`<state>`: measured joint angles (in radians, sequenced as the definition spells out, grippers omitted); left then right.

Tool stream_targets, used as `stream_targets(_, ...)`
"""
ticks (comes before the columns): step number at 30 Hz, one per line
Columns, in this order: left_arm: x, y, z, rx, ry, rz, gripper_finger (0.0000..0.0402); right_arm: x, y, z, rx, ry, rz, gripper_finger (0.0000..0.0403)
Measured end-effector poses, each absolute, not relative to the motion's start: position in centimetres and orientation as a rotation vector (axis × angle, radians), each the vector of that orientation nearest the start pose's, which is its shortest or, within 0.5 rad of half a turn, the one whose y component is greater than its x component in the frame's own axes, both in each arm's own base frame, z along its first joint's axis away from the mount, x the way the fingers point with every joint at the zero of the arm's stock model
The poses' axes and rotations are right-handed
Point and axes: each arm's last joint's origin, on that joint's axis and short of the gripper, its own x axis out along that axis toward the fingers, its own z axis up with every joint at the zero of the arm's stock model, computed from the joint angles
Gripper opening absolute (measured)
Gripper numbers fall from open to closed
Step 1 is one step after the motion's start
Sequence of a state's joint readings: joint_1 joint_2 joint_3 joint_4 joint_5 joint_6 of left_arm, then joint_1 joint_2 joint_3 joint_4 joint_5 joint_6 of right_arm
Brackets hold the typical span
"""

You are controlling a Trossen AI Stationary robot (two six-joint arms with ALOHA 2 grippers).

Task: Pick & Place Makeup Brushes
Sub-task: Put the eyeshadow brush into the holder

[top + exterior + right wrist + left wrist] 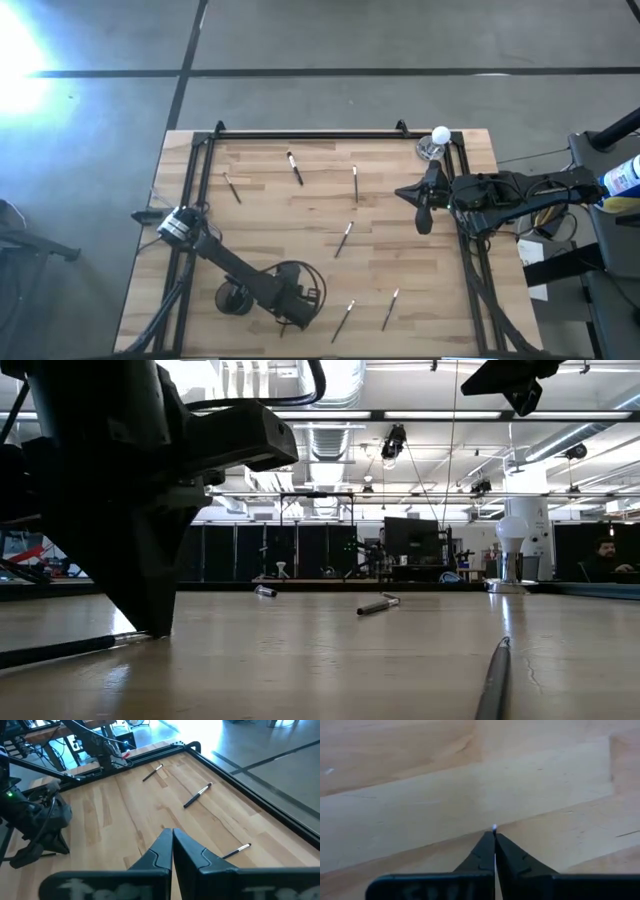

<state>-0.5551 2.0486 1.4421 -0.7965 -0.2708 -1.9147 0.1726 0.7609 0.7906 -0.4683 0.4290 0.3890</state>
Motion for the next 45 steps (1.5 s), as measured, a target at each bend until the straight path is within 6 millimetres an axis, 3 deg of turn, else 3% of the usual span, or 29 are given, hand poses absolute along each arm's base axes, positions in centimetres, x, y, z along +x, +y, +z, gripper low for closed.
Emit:
stream_targets(4, 33.8, -19.4, 16.5, -1.028, 0.816, 0.958, 0.0001, 15.7, 1.6, 31.3, 0.255, 0.367, -0.322, 0.0008)
stream_targets(9, 34.1, -18.9, 19.5, -1.013, 0.593, 0.884, 0.0, 15.7, 2.0, 30.3, 0.289, 0.388, -0.308, 0.0008)
stream_targets(14, 34.7, -18.0, 21.6, -0.963, 0.446, 0.837, 0.0, 16.2, 3.3, 27.6, 0.39, 0.365, -0.234, 0.0008)
stream_targets(20, 35.2, -17.0, 24.5, -0.915, 0.282, 0.774, 0.0, 17.3, 5.1, 24.0, 0.695, 0.231, -0.066, 0.0009)
stream_targets(26, 36.1, -15.5, 28.2, -0.869, 0.1, 0.711, 0.0, 18.1, 6.5, 22.1, 0.853, 0.159, 0.025, 0.0038)
stream_targets(32, 36.8, -13.5, 31.6, -0.802, -0.025, 0.658, 0.0, 19.9, 7.9, 22.8, 0.882, 0.149, 0.081, 0.0105)
stream_targets(38, 37.7, -12.1, 33.3, -0.755, -0.115, 0.618, 0.0, 22.6, 9.0, 24.1, 0.857, 0.158, 0.071, 0.0166)
stream_targets(45, 37.7, -11.6, 34.4, -0.723, -0.148, 0.603, 0.0, 24.5, 9.7, 24.5, 0.843, 0.148, 0.02, 0.0181)
